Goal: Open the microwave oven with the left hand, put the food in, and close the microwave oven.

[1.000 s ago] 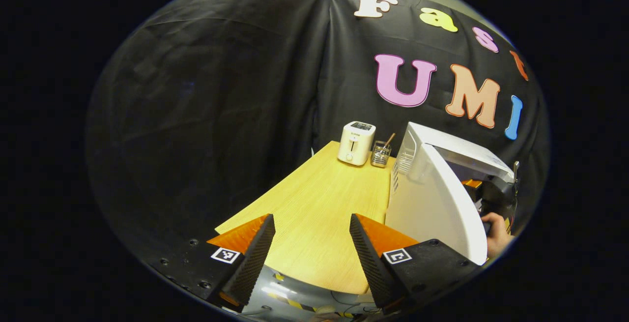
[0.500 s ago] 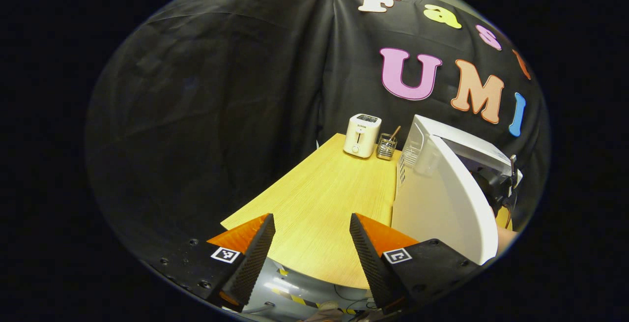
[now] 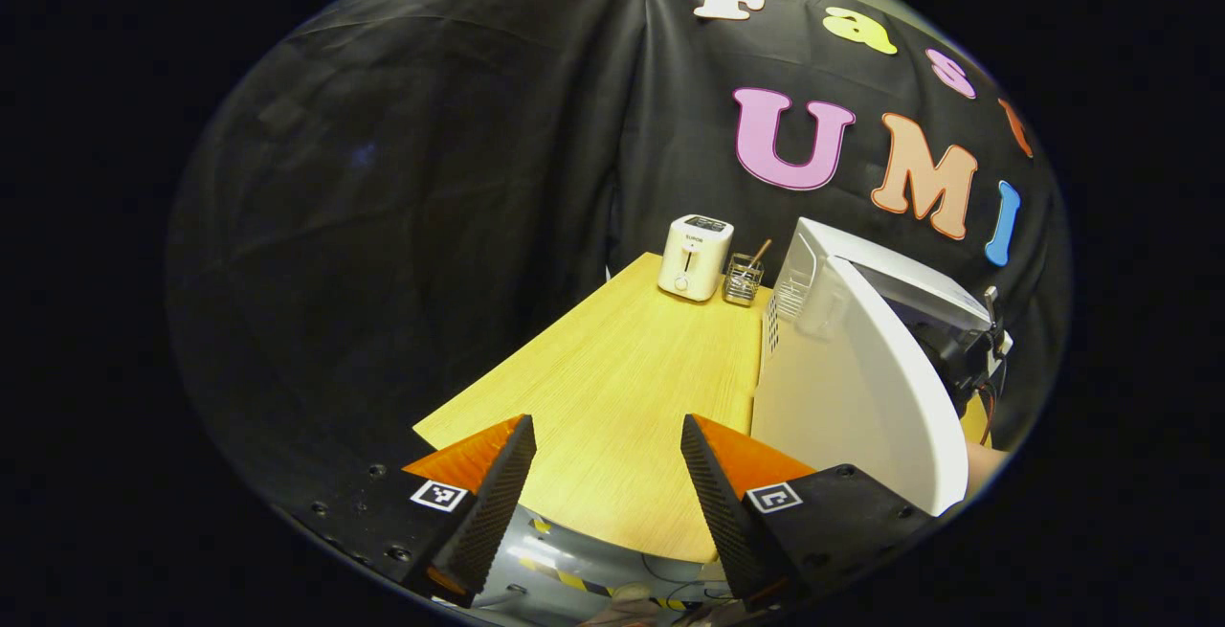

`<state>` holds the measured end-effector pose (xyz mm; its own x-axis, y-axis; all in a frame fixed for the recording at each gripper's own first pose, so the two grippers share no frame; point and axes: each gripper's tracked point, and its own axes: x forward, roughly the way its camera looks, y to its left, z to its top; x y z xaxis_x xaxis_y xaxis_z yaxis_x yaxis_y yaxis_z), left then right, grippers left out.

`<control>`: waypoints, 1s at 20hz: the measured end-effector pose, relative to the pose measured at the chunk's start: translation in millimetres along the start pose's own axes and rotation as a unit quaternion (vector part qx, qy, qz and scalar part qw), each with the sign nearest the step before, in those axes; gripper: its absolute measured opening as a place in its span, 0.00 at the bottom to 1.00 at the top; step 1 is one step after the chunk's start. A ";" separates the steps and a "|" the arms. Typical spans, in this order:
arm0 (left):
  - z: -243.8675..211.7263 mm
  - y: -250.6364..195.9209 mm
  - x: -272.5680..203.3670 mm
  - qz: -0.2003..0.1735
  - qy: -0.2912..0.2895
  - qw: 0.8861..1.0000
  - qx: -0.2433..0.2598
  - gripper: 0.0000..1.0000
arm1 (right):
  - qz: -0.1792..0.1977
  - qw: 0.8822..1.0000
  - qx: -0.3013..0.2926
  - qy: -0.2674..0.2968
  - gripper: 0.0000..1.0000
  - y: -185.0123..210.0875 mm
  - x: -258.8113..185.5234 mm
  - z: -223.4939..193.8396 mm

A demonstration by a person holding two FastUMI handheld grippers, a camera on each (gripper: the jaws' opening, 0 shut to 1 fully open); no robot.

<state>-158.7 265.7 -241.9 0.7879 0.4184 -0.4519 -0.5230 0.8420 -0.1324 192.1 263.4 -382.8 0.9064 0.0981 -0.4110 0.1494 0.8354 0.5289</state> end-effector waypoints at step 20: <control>-4.7 -27.7 -4.0 -0.057 -0.007 0.998 0.025 0.23 | 0.068 0.958 -0.278 -0.010 0.91 -15.1 -148.7 57.7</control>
<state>-148.9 239.1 -240.6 0.8463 0.3225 -0.4241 -0.4125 0.9004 -0.1384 77.9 205.0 -286.9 0.9107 0.2215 -0.3486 -0.1997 0.9750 0.0979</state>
